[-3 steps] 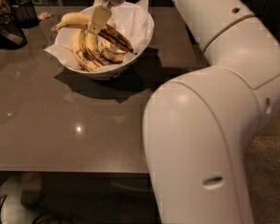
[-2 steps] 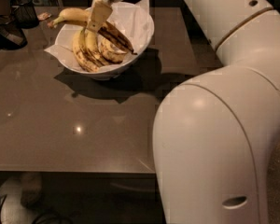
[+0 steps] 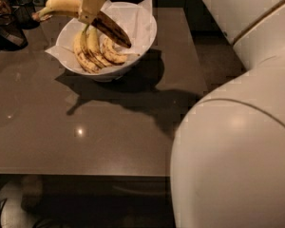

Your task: Pick banana from white bowl

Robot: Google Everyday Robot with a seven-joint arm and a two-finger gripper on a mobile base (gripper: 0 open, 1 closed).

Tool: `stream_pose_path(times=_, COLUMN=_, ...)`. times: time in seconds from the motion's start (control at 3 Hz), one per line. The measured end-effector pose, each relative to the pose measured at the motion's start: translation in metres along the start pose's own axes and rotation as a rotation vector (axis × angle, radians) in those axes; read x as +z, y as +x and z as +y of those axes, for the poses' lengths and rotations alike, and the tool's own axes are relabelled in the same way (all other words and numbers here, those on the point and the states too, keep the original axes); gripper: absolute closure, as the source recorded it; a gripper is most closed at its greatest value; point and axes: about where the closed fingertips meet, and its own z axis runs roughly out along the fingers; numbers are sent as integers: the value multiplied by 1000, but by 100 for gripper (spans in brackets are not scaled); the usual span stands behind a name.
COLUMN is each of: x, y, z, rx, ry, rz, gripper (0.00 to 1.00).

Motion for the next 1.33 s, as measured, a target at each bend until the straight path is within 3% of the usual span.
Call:
stream_pose_path(times=0.67, x=-5, y=-2, z=5, rx=-11, ry=-3, rz=19, gripper=100)
stream_pose_path(times=1.0, x=-24, y=3, z=33, rx=16, ry=-21, rz=25, gripper=100)
stream_pose_path(times=1.33, x=-42, y=15, z=80, rx=78, ry=-45, rz=28, gripper=100)
